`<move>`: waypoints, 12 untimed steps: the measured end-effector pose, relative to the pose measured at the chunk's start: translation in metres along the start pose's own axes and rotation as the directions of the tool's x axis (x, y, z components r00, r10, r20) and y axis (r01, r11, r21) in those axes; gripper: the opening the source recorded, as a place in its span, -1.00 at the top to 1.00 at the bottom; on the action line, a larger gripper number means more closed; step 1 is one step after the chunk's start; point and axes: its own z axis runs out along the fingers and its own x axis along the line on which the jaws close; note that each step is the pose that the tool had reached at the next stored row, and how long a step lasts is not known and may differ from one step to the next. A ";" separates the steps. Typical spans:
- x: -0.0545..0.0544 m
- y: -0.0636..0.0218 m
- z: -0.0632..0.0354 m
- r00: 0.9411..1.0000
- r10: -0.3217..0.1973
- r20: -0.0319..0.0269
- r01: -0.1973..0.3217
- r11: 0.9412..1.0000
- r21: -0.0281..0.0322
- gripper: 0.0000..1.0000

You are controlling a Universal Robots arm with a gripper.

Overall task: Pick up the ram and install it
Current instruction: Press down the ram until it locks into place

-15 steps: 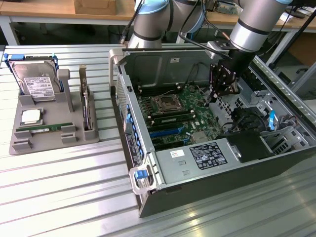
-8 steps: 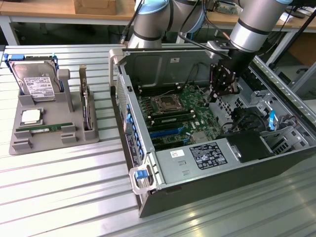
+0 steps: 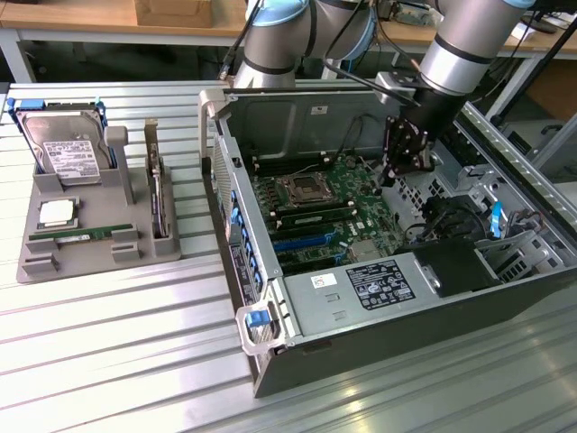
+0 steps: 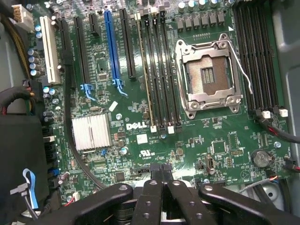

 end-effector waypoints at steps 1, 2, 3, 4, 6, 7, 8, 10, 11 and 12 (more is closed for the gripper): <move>0.000 0.0000 0.0000 1.000 0.011 0.001 -0.011 1.000 -0.001 0.79; 0.000 0.0000 0.0000 0.999 0.033 0.002 -0.033 0.999 -0.002 0.79; 0.000 0.0000 0.0001 0.998 0.055 0.003 -0.055 0.999 -0.003 0.79; 0.000 0.0000 0.0001 0.997 0.082 0.005 -0.082 0.997 -0.004 0.79; 0.000 0.0000 0.0001 0.994 0.109 0.006 -0.109 0.994 -0.006 0.79; 0.000 0.0000 0.0001 0.991 0.132 0.007 -0.132 0.991 -0.007 0.79; 0.000 0.0000 0.0002 0.987 0.163 0.009 -0.163 0.987 -0.009 0.79; 0.000 0.0000 0.0003 0.981 0.193 0.011 -0.193 0.981 -0.011 0.79; 0.000 0.0000 0.0004 0.978 0.209 0.012 -0.209 0.978 -0.013 0.79; 0.000 0.0000 0.0004 0.975 0.221 0.012 -0.221 0.975 -0.013 0.79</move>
